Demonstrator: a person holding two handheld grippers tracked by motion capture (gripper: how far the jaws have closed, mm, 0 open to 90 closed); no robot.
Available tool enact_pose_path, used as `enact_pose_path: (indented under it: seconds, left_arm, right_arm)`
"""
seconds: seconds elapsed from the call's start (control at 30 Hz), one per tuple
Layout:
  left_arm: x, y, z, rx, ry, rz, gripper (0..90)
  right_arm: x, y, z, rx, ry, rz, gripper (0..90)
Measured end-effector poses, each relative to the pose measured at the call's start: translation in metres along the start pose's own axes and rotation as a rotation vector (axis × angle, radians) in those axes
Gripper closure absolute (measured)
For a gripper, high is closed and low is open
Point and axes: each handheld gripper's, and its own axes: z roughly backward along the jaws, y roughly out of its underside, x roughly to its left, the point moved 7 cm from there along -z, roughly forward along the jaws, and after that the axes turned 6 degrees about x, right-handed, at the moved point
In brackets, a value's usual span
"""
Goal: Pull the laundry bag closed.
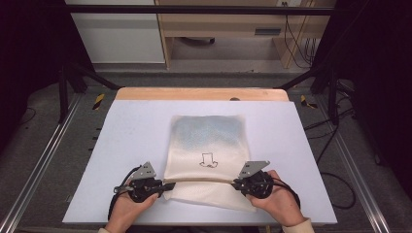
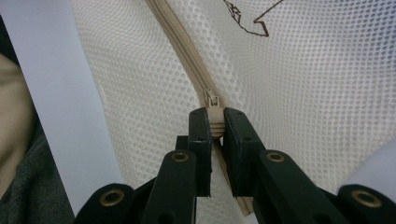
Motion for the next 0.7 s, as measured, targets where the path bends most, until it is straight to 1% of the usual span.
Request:
enact_pose_path:
  seconds: [0.17, 0.27, 0.53, 0.7]
  left_arm:
    - [0.0, -0.001, 0.0, -0.002, 0.0, -0.001, 82.0]
    - [0.0, -0.001, 0.001, -0.003, -0.002, 0.0, 82.0]
    - [0.0, -0.001, 0.001, -0.003, -0.002, -0.002, 82.0]
    - [0.0, -0.001, 0.002, -0.004, -0.004, 0.0, 82.0]
  right_arm:
    - [-0.003, 0.008, 0.005, -0.008, 0.004, -0.021, 82.1]
    - [-0.005, 0.013, 0.008, -0.004, 0.015, -0.028, 82.1]
    - [-0.012, 0.026, 0.015, -0.014, 0.031, -0.069, 82.1]
    - [-0.013, 0.031, 0.017, -0.01, 0.033, -0.079, 82.0]
